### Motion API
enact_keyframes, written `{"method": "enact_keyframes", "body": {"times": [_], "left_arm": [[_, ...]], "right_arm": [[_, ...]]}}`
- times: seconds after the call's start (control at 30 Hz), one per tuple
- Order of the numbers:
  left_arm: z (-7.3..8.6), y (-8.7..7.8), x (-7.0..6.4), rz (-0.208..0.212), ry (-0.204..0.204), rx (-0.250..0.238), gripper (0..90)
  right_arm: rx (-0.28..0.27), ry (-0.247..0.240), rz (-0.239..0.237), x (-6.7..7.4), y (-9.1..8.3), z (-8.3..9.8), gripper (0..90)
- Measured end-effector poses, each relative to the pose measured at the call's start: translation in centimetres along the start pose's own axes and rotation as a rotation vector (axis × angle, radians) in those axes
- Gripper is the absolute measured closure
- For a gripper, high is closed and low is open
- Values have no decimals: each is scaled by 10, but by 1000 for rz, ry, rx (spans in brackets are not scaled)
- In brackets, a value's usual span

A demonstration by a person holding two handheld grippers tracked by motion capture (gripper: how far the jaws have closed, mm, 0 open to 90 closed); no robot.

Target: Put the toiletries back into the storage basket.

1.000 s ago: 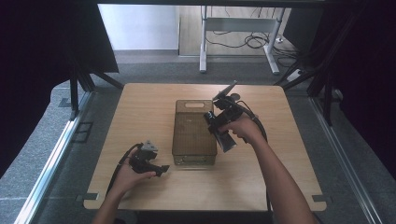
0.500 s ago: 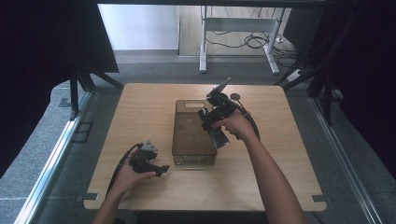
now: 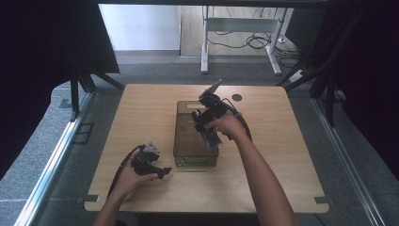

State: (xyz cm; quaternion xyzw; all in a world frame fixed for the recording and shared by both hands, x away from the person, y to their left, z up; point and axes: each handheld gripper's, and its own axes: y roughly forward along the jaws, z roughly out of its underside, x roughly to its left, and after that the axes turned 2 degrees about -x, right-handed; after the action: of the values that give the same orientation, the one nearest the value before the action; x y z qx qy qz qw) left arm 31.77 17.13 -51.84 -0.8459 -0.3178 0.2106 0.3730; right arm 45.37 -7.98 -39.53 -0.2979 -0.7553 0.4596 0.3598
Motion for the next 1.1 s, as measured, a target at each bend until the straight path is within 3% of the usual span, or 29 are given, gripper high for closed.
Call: {"method": "enact_keyframes", "body": {"times": [0.1, 0.33, 0.53, 1.1], "left_arm": [[0, 0, -1, 1, 0, 3, 232], [0, 3, -2, 6, 0, 10, 232], [0, 1, -2, 5, -2, 4, 233], [0, -1, 0, 8, -6, -3, 232]], "right_arm": [[-7, 6, -19, 1, 4, -3, 463], [4, 16, -5, 2, 13, -7, 463], [-2, 32, -29, 2, 18, -9, 463], [10, 79, -33, 6, 44, -17, 463]]}}
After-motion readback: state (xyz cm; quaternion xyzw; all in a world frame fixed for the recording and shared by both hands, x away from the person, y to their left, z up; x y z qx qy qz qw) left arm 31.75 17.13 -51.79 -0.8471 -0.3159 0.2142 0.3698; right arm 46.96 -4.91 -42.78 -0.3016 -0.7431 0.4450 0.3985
